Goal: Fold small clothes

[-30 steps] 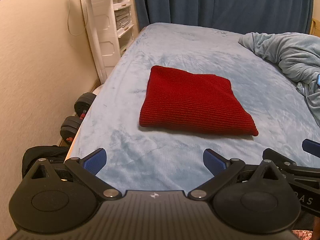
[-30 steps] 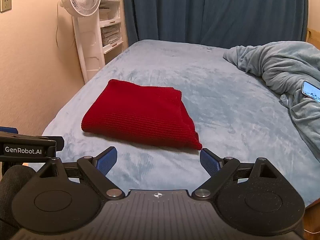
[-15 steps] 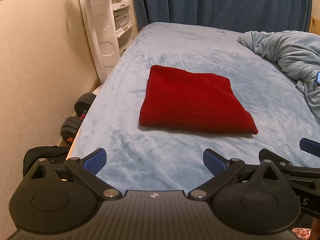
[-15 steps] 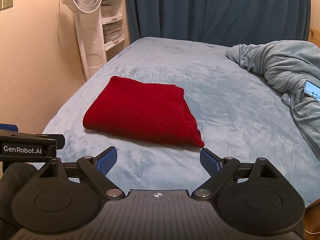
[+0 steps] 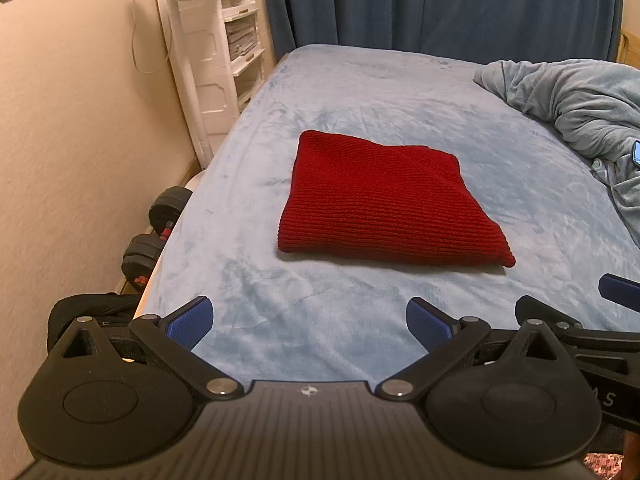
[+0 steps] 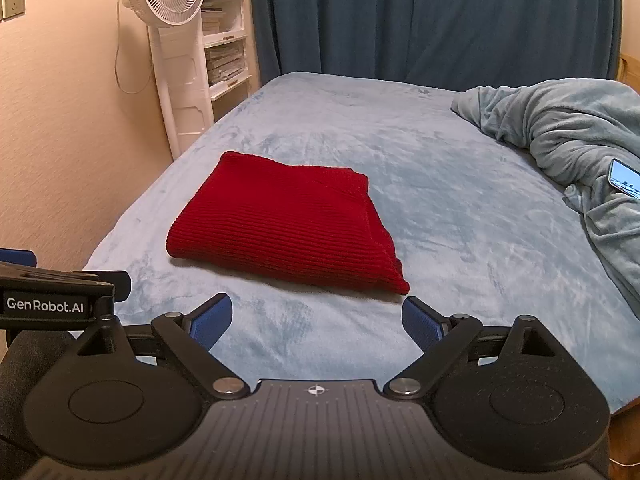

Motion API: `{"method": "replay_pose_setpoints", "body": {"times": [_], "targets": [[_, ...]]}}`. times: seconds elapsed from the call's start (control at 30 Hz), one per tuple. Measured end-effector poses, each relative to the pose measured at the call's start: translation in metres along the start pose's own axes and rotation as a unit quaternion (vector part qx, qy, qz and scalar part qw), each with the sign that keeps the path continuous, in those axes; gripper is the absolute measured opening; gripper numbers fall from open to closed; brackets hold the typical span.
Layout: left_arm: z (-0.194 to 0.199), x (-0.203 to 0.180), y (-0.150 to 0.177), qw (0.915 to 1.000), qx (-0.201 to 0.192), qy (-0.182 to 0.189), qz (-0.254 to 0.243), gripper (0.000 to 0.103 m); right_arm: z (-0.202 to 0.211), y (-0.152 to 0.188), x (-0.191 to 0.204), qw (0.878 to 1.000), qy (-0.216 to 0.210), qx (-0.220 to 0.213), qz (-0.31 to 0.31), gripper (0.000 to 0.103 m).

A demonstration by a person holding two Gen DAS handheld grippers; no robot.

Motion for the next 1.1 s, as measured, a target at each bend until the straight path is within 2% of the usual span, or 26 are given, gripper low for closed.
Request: {"method": "replay_pose_setpoints", "body": {"times": [0.77, 0.97, 1.1], "targets": [[-0.0018, 0.0031, 0.0019, 1.0, 0.006, -0.006, 0.0, 0.103, -0.0005, -0.0001, 0.0003, 1.0, 0.001, 0.0, 0.0, 0.095], [-0.0032, 0.0004, 0.0025, 0.9998, 0.009, -0.016, -0.002, 0.103, -0.0026, 0.0038, 0.0022, 1.0, -0.006, 0.008, 0.0, 0.102], [-0.0041, -0.0008, 0.0041, 0.9997, 0.01, -0.022, -0.006, 0.103, -0.0031, 0.0048, 0.002, 1.0, -0.007, 0.009, 0.002, 0.102]]}}
Point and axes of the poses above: each gripper's, at about its wrist camera, not at the fingertips, and z roughly against the way its jaws point, x to its left, y to its underside, the point moved 3 cm from there along -z, roughly the way its jaws point, and after that the axes turned 5 degrees about x, right-handed, at the moved point
